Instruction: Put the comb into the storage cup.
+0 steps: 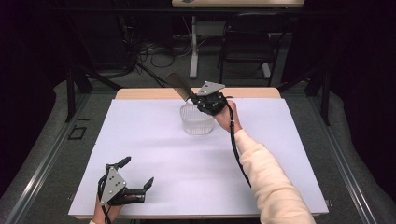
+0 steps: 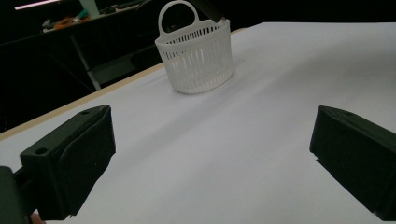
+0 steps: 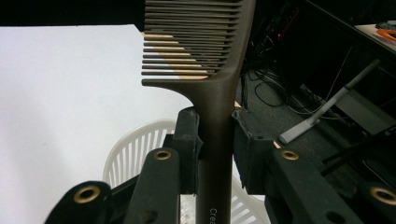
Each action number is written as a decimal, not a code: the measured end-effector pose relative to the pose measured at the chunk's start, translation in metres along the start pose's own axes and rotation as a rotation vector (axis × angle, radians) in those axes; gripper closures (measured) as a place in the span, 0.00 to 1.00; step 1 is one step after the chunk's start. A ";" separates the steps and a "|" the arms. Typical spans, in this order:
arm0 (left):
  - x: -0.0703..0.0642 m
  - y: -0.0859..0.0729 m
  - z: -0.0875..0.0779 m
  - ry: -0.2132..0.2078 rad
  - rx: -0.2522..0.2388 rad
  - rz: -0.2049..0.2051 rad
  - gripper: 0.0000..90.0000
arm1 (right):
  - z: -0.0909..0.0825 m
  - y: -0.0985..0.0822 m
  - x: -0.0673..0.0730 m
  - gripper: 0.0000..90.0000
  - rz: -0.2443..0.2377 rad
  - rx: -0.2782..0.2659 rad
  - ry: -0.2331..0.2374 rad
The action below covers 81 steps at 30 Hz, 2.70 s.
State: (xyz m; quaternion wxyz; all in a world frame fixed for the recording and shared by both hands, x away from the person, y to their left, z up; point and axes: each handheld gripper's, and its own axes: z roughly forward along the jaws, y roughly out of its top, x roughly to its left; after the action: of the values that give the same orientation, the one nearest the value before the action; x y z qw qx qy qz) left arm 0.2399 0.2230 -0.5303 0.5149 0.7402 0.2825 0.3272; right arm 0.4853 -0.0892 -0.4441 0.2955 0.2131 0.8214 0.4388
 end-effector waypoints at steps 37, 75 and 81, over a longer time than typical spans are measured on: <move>0.000 0.000 0.000 0.002 0.000 0.001 0.00 | 0.014 -0.017 0.002 0.80 -0.005 0.046 0.017; 0.000 0.000 0.000 0.001 -0.002 0.000 0.00 | 0.023 -0.028 0.008 0.80 -0.028 0.095 0.050; 0.001 0.000 0.000 0.002 -0.002 0.000 0.00 | 0.023 -0.030 0.008 0.80 -0.024 0.096 0.055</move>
State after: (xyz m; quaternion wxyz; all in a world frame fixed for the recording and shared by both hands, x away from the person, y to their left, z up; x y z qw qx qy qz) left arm 0.2400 0.2237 -0.5304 0.5154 0.7394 0.2829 0.3280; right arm 0.4921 -0.0863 -0.4826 0.2677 0.2050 0.8518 0.4009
